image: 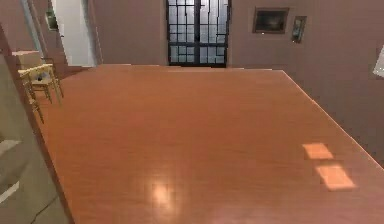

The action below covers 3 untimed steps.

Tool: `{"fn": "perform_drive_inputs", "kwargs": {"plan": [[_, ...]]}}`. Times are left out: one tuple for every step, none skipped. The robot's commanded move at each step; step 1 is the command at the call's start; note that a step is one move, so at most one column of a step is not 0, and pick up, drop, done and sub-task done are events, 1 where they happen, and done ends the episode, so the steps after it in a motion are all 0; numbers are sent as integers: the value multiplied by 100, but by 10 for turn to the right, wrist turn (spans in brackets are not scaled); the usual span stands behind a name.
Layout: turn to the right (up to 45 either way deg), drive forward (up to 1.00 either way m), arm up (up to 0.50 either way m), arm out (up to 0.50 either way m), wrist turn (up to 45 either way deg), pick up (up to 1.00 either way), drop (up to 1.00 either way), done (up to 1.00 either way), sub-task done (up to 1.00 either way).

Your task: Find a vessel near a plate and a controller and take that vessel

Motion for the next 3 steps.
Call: {"fn": "perform_drive_inputs", "kwargs": {"plan": [[0, 100, 0, 0, 0, 0, 0, 0, 0], [-270, 0, 0, 0, 0, 0, 0, 0, 0], [-30, 0, 0, 0, 0, 0, 0, 0, 0]]}}
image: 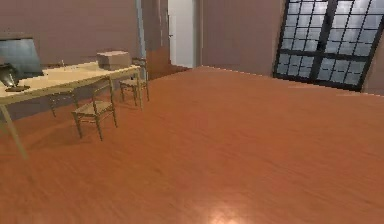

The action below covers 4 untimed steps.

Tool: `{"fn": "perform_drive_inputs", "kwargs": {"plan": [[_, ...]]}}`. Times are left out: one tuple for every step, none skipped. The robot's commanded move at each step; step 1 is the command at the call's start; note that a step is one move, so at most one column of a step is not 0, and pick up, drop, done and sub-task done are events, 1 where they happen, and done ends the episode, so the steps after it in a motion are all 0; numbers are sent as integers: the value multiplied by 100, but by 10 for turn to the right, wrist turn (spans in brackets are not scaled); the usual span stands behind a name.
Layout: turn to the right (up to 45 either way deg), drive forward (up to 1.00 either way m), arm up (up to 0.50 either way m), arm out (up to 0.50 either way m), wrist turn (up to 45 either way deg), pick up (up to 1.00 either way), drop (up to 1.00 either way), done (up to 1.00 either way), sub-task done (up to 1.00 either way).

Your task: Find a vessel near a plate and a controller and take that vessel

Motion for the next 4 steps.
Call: {"fn": "perform_drive_inputs", "kwargs": {"plan": [[0, 45, 0, 0, 0, 0, 0, 0, 0], [-450, 0, 0, 0, 0, 0, 0, 0, 0], [-60, 0, 0, 0, 0, 0, 0, 0, 0], [0, 100, 0, 0, 0, 0, 0, 0, 0]]}}
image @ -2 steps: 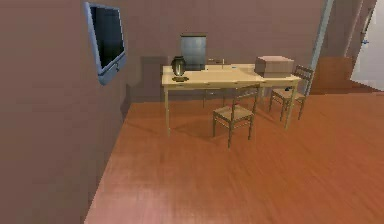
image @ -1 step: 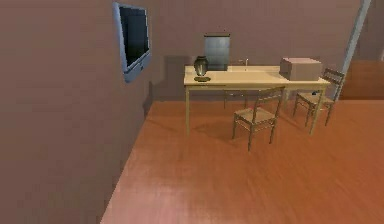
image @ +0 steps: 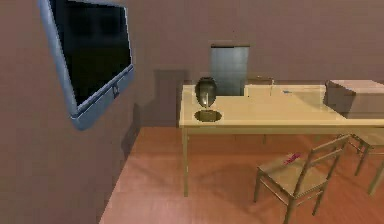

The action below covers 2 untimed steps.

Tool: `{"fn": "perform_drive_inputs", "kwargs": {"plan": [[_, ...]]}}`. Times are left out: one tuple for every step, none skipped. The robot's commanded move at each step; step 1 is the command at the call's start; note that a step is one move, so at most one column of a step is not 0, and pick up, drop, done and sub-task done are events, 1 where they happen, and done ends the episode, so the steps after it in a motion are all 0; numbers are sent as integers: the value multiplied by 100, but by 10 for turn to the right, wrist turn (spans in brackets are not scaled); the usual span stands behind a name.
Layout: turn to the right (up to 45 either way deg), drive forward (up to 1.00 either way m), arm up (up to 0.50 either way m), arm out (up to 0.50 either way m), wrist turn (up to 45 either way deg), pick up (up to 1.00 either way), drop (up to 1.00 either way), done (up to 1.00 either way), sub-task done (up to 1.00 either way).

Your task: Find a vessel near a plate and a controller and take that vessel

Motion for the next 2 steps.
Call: {"fn": "perform_drive_inputs", "kwargs": {"plan": [[0, 80, 0, 0, 0, 0, 0, 0, 0], [450, 0, 0, 0, 0, 0, 0, 0, 0]]}}
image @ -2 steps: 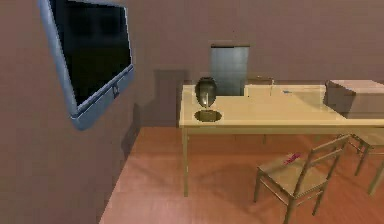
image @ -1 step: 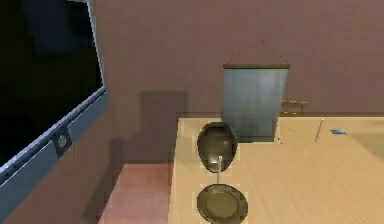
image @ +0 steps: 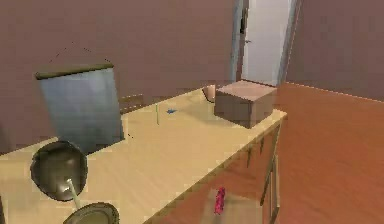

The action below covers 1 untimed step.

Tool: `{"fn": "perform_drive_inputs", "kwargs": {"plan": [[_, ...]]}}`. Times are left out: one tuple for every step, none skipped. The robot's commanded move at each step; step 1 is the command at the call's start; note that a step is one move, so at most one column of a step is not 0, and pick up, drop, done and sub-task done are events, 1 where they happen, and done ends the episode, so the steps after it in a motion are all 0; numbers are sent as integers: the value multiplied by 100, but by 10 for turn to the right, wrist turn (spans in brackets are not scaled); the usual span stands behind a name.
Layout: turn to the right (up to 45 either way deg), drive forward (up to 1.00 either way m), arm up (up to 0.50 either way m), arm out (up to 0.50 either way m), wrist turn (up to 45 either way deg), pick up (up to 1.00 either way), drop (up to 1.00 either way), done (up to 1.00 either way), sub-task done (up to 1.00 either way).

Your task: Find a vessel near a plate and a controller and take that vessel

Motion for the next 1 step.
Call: {"fn": "perform_drive_inputs", "kwargs": {"plan": [[450, 0, 0, 0, 0, 0, 0, 0, 0]]}}
